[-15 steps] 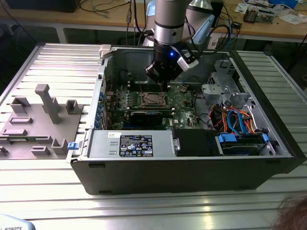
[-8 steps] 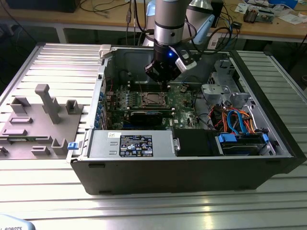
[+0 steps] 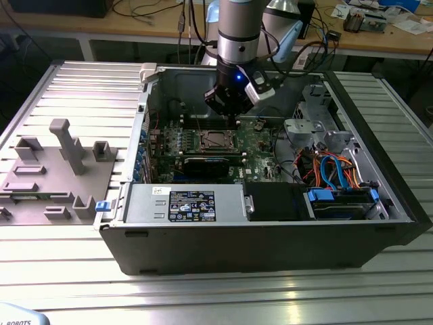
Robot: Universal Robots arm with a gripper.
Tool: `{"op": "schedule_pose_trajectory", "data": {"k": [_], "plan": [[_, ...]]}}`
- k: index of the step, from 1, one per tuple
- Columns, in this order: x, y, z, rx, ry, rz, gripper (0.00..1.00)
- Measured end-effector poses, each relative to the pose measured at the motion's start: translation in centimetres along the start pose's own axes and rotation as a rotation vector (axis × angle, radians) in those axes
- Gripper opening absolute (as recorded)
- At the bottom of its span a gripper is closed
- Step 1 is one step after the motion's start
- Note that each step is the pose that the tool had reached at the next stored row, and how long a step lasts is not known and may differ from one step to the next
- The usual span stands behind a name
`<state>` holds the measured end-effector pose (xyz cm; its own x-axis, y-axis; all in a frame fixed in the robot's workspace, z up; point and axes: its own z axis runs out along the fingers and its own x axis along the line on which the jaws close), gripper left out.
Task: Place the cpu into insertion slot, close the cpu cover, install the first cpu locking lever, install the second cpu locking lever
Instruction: 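Install the first cpu locking lever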
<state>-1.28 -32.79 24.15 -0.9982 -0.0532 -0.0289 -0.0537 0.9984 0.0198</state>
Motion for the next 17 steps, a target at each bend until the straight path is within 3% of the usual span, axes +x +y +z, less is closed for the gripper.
{"op": "schedule_pose_trajectory", "data": {"k": [1,2,6,8,13,17], "plan": [[-0.01,0.00,-0.01,0.0014,0.0370,0.006,0.11],[0.00,0.00,-0.01,0.0014,0.0436,0.008,0.11],[-0.01,0.00,-0.07,0.0029,0.0437,0.008,0.11],[-0.02,0.01,-0.73,0.0029,0.0436,0.008,0.11],[-0.02,0.02,-0.79,0.0028,0.0436,0.008,0.11],[0.44,0.04,-0.81,0.0030,0.0435,0.008,0.11]]}}
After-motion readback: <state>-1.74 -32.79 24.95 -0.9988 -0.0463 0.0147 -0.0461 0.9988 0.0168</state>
